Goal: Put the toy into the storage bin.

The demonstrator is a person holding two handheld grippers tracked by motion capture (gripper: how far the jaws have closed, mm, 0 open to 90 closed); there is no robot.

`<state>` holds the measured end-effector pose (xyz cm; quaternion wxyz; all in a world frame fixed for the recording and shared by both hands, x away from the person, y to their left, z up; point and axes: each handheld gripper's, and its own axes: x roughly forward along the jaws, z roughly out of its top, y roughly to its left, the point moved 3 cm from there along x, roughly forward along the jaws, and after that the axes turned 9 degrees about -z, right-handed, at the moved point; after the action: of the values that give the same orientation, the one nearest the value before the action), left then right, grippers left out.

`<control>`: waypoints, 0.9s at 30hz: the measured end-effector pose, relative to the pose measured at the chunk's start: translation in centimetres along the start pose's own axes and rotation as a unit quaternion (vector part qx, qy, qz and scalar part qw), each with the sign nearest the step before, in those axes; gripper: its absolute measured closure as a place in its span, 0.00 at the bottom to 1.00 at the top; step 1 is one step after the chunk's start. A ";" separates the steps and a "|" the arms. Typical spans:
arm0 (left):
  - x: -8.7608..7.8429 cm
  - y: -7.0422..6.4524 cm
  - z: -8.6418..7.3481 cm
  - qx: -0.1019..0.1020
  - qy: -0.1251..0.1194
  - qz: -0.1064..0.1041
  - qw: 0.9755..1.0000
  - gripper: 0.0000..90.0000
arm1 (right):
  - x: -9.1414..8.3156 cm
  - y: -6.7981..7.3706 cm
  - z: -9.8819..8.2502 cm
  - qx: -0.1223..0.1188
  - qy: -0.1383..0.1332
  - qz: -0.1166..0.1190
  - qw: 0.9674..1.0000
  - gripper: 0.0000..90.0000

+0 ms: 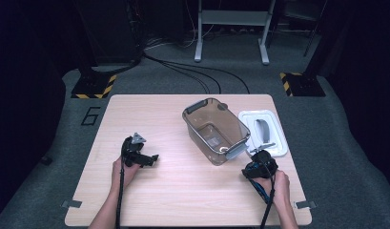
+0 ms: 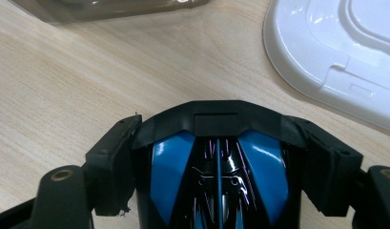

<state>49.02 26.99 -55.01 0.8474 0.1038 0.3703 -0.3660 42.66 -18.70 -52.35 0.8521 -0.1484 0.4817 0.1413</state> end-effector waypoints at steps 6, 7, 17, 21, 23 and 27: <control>0.0 0.0 0.0 0.000 0.000 0.000 1.000 0.00 | -0.6 -0.3 -0.2 0.010 -0.015 0.006 1.000 0.27; 0.0 0.0 0.0 0.000 0.000 0.000 1.000 0.00 | -0.7 -0.4 -0.2 0.013 -0.018 0.006 1.000 0.27; 0.0 0.0 0.0 0.000 0.000 0.000 1.000 0.00 | -2.3 -1.0 0.1 0.023 -0.047 0.009 0.999 0.27; 0.0 0.0 0.0 0.000 0.000 0.000 1.000 0.00 | -3.2 -1.2 0.2 0.032 -0.062 0.008 0.998 0.27; 0.0 0.0 0.0 0.000 0.000 0.000 1.000 0.00 | -3.9 -1.5 0.3 0.032 -0.072 0.007 0.997 0.27; 0.0 0.0 0.0 0.000 0.000 0.000 1.000 0.00 | -4.6 -1.7 0.4 0.037 -0.080 0.002 0.996 0.27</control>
<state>49.02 26.99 -55.00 0.8475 0.1043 0.3702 -0.3659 41.32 -20.51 -47.97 0.8924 -0.1044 0.4173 0.1366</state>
